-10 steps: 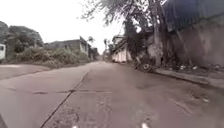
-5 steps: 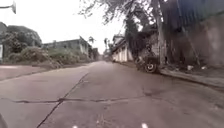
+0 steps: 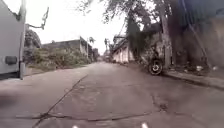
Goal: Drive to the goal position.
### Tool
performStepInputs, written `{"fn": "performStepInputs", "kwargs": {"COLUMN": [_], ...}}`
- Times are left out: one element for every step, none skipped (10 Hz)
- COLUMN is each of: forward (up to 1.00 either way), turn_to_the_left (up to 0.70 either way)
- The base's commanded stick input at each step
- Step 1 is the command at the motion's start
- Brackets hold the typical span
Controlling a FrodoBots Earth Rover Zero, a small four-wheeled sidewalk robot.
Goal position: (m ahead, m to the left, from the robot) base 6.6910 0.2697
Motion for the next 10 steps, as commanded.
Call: {"fn": "performStepInputs", "kwargs": {"forward": [0.85, 0.85, 0.85, 0.85, 0.85, 0.85, 0.85, 0.85, 0.85, 0.85], "turn_to_the_left": [0.01, 0.01, 0.01, 0.01, 0.01, 0.01, 0.01, 0.01, 0.01, 0.01]}}
